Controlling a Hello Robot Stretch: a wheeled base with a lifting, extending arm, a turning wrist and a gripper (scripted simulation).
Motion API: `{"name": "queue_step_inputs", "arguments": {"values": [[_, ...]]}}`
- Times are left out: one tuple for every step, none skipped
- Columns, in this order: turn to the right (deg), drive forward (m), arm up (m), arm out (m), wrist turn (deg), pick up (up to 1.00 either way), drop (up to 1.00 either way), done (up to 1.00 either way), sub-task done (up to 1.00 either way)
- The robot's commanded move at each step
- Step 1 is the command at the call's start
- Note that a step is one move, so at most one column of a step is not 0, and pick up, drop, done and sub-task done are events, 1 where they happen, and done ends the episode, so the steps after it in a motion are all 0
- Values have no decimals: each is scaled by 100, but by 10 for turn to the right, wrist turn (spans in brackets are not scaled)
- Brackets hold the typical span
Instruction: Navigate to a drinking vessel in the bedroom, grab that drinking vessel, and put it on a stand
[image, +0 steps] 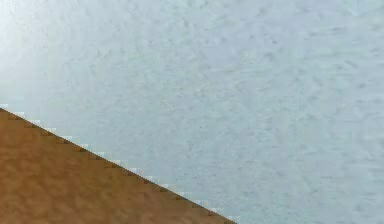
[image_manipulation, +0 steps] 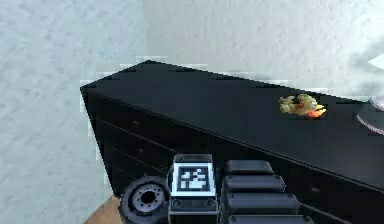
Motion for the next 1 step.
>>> {"name": "queue_step_inputs", "arguments": {"values": [[-450, 0, 0, 0, 0, 0, 0, 0, 0]]}}
